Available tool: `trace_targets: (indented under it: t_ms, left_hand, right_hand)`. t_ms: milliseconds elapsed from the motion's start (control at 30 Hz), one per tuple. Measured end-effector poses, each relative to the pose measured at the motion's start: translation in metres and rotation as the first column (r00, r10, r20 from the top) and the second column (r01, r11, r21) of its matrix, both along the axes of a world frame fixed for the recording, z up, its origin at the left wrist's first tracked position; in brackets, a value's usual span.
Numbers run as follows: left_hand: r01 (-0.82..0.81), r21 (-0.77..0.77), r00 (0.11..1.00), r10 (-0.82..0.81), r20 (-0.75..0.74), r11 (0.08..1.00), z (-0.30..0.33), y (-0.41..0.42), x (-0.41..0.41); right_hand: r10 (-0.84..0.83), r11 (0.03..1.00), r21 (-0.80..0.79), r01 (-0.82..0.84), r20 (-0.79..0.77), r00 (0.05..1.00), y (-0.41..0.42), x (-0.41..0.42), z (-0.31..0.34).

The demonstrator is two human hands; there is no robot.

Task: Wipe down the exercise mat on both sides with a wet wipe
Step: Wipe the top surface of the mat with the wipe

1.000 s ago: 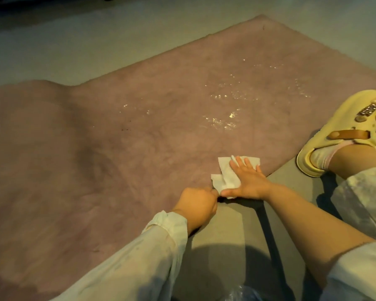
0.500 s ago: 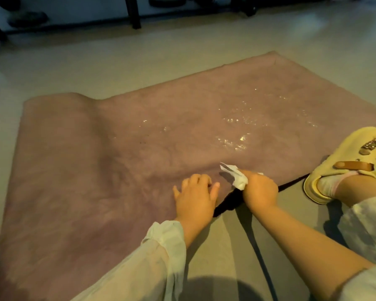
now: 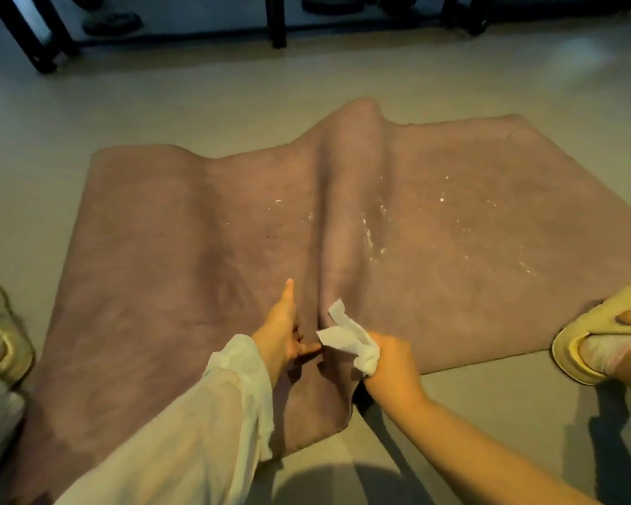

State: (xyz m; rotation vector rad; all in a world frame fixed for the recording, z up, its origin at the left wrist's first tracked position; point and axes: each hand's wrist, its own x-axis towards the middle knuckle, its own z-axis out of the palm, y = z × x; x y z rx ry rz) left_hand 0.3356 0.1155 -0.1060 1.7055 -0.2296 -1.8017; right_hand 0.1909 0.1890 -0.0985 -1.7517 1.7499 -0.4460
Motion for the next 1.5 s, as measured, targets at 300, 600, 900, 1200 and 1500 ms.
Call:
trace_targets:
  t_ms: [300,600,900,1200,1500]
  left_hand:
    - [0.152,-0.149,0.969,-0.117,0.218,0.977,0.015,-0.055,-0.015]
    - [0.219,-0.177,0.916,-0.140,0.375,0.959,0.016,-0.108,-0.024]
    - [0.106,-0.362,0.864,0.094,0.494,0.926,0.011,-0.112,0.015]
    - [0.006,-0.449,0.825,0.249,0.507,0.894,0.025,-0.083,0.112]
    - [-0.204,-0.412,0.807,0.391,0.444,0.888,0.034,-0.028,0.218]
  right_hand:
    - [0.300,0.947,0.181,-0.265,-0.209,0.931,-0.004,-0.007,-0.019]
    - [0.400,0.898,0.258,-0.356,-0.142,0.906,-0.010,-0.012,-0.029]
    - [0.246,0.967,0.101,-0.235,-0.121,0.962,0.008,0.014,-0.038]
    - [0.482,0.873,-0.082,-0.481,-0.019,0.876,0.012,0.086,-0.026]
    - [0.699,0.713,-0.104,-0.694,0.017,0.715,0.029,0.158,-0.011]
